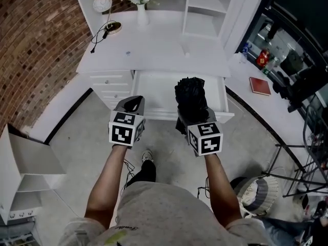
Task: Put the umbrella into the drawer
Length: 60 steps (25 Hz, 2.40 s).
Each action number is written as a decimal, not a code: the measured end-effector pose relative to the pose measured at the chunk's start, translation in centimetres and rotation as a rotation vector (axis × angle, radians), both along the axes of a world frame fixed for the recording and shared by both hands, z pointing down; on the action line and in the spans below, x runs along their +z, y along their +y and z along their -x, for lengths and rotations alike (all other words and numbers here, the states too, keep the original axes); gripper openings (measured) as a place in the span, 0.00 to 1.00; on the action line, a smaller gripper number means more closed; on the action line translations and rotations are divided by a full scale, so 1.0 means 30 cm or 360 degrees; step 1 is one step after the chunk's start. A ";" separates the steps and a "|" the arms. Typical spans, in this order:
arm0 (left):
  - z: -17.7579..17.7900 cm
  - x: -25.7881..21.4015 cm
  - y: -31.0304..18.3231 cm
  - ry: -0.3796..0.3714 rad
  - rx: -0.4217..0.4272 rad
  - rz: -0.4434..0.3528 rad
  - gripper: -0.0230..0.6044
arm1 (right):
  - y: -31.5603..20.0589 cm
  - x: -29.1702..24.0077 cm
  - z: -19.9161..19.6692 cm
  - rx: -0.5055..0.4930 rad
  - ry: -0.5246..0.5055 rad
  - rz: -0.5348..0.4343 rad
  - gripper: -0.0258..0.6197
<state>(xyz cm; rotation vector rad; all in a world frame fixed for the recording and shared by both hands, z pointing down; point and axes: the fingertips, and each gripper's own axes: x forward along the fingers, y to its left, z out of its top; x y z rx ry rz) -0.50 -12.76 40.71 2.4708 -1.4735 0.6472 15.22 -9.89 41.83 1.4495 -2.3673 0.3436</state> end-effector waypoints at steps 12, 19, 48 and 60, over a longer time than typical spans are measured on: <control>0.100 0.040 -0.338 0.0031 0.0109 0.0089 0.03 | -0.317 -0.017 0.116 0.0080 0.0048 0.0057 0.44; 0.134 0.067 -0.477 0.0040 0.0176 0.0124 0.03 | -0.452 0.001 0.166 0.0152 0.0022 0.0110 0.44; 0.208 0.165 -0.707 0.0086 0.0240 0.0205 0.03 | -0.674 0.055 0.257 0.0206 0.0095 0.0154 0.44; 0.163 0.172 -0.710 0.0091 0.0178 0.0209 0.03 | -0.680 0.062 0.194 0.0147 0.0132 0.0153 0.44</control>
